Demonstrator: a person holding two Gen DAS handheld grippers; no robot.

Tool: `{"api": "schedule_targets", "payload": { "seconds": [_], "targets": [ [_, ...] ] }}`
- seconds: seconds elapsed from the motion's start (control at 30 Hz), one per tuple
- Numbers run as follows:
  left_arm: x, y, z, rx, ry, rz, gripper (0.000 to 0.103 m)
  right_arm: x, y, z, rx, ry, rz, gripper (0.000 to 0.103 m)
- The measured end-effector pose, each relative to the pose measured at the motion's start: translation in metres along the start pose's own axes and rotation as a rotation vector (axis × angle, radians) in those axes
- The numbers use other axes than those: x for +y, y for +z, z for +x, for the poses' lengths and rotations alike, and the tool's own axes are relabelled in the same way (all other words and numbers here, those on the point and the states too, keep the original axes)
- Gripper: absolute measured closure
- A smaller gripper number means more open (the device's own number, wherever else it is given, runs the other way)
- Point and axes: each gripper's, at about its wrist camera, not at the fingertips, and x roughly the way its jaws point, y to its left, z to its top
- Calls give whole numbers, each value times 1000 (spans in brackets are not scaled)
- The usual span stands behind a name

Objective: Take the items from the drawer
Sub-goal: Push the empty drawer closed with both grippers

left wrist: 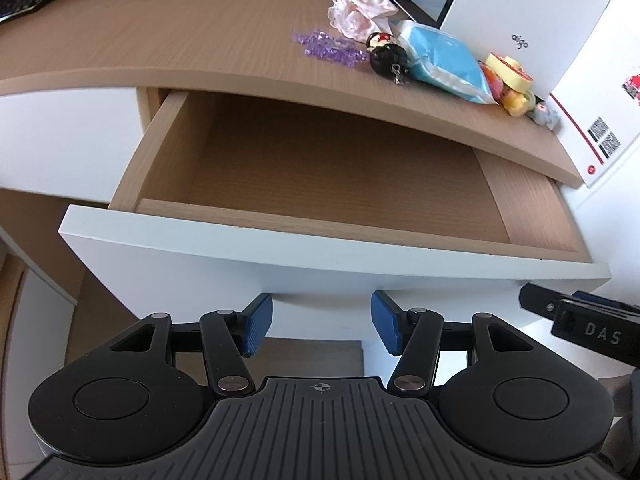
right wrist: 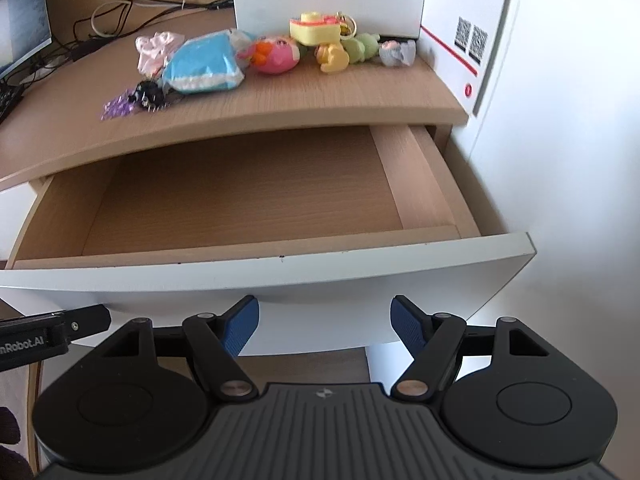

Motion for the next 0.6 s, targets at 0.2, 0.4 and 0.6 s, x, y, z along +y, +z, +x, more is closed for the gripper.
{"api": "schedule_targets", "payload": {
  "seconds": [0.2,0.4,0.6],
  "targets": [
    [-3,20,14,-3,21,12,43,-1,15,15,-30,-20,2,30],
    [-6,39,32,-3,44,31,43,-6,28,28,-66,-57,-16,29],
    [-5,55,45,-27,50,29,43,-13,41,52,-51,-67,-4,28]
  ]
}}
